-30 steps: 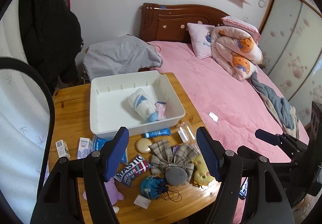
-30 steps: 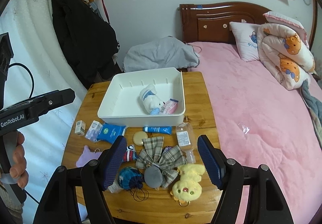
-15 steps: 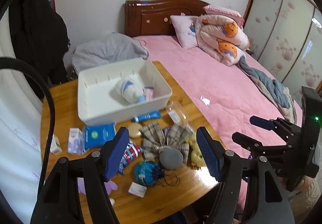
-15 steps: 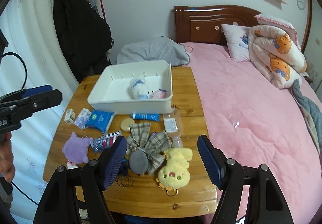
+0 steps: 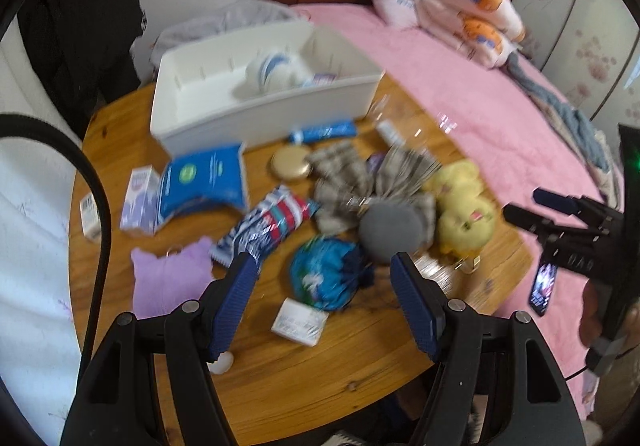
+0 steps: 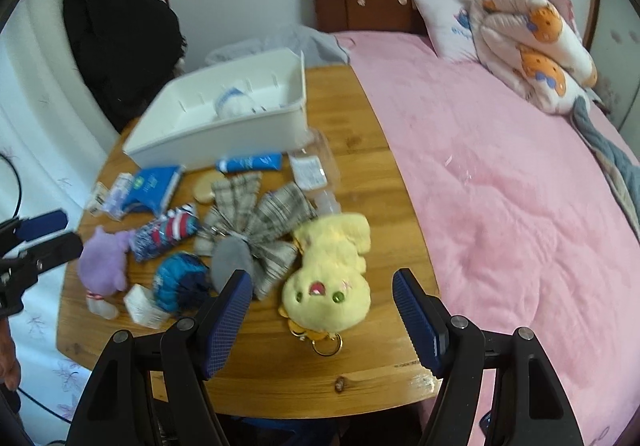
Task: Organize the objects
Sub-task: 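Grasp the small white box with the left tool while the right tool grasps the yellow chick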
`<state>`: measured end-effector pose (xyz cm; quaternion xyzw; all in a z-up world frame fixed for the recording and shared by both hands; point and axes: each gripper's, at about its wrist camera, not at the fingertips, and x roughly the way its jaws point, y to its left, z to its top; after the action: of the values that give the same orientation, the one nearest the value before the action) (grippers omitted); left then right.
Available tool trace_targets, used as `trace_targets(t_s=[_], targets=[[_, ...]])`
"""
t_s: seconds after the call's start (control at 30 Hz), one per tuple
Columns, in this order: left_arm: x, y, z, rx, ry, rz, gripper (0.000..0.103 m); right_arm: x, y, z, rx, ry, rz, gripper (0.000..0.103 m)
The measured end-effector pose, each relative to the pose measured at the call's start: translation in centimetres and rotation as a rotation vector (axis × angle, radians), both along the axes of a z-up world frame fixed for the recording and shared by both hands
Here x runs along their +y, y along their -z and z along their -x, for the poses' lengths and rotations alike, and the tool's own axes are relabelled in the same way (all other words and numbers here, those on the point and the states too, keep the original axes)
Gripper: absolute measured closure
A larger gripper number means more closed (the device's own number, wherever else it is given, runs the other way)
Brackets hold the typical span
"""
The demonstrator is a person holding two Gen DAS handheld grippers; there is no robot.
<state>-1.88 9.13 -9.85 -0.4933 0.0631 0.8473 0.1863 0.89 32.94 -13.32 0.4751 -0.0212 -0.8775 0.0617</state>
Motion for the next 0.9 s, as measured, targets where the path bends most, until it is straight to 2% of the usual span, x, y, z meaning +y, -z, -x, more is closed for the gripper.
trace_targets(t_s=[0.17,0.3,0.5,0.9], targets=[[-1.2,3.5,0.4,-0.102,0.038,0.002,0.030,0.5,3.2,0.6,-0.046,0.042,0.011,0.029],[-1.4,5.8,0.2,-0.155,0.073,0.037,0.030,0.5,5.6,1.3,-0.091,0.054,0.003,0.029],[-1.0,7.9,0.1,-0.154,0.110,0.132,0.030,0.2,7.4,2.4,-0.119,0.063,0.004,0.029],[-1.5,9.4,-0.7,-0.169,0.136,0.134,0.032,-1.1,8.6,4.3,-0.152,0.054,0.049,0.029]])
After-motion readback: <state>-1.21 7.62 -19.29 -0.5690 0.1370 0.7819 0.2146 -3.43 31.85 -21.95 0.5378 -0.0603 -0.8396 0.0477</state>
